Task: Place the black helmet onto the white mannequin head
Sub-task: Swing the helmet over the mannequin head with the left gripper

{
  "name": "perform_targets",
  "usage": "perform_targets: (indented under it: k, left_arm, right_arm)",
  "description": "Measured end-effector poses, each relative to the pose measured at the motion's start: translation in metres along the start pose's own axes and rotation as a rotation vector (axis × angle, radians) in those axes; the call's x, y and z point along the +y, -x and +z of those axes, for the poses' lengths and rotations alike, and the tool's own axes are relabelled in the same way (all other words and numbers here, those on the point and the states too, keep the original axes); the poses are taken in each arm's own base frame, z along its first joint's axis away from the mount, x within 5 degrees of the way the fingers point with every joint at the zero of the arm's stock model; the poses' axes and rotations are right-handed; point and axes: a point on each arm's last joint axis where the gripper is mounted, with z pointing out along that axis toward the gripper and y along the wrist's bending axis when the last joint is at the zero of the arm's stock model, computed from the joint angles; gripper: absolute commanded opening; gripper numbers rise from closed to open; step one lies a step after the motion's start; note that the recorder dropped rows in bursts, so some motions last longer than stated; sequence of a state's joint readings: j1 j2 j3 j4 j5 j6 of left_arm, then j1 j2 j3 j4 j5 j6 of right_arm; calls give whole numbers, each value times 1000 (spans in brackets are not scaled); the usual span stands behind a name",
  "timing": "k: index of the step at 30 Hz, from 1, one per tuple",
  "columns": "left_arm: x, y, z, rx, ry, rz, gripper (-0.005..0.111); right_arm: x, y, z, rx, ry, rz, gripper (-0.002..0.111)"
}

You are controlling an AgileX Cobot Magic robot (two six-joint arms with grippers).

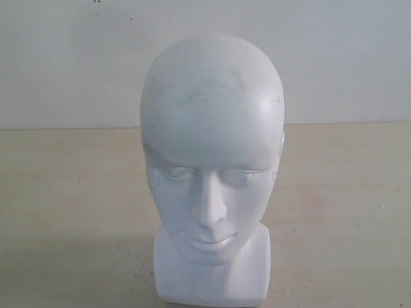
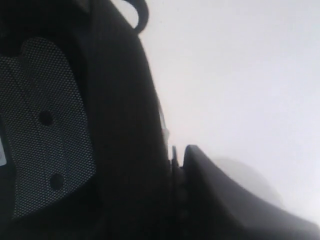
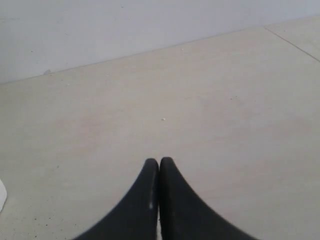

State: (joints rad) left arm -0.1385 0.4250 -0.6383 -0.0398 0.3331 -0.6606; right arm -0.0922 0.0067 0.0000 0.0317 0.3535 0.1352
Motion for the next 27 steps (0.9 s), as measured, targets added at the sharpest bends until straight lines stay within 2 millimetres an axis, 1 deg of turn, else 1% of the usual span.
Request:
perform_targets:
  k: [4, 6, 8, 11, 19, 24, 27]
  left_arm:
    - [-3, 15, -9, -167, -52, -121, 4]
    - [-9, 21, -12, -235, -121, -162, 4]
    - [-16, 25, -14, -265, -207, -180, 4]
    - [-24, 25, -12, -247, -309, -227, 4]
    - [-48, 19, -5, -116, -590, -339, 4]
    - [-65, 23, -7, -73, -869, -465, 4]
    - [-70, 28, -8, -83, -1003, -534, 4]
  right_arm:
    - [0, 0, 0, 0, 0, 0, 0]
    - [0, 0, 0, 0, 0, 0, 0]
    - [0, 0, 0, 0, 0, 0, 0]
    - [0, 0, 0, 0, 0, 0, 0]
    - [0, 0, 0, 0, 0, 0, 0]
    - [0, 0, 0, 0, 0, 0, 0]
    - [0, 0, 0, 0, 0, 0, 0]
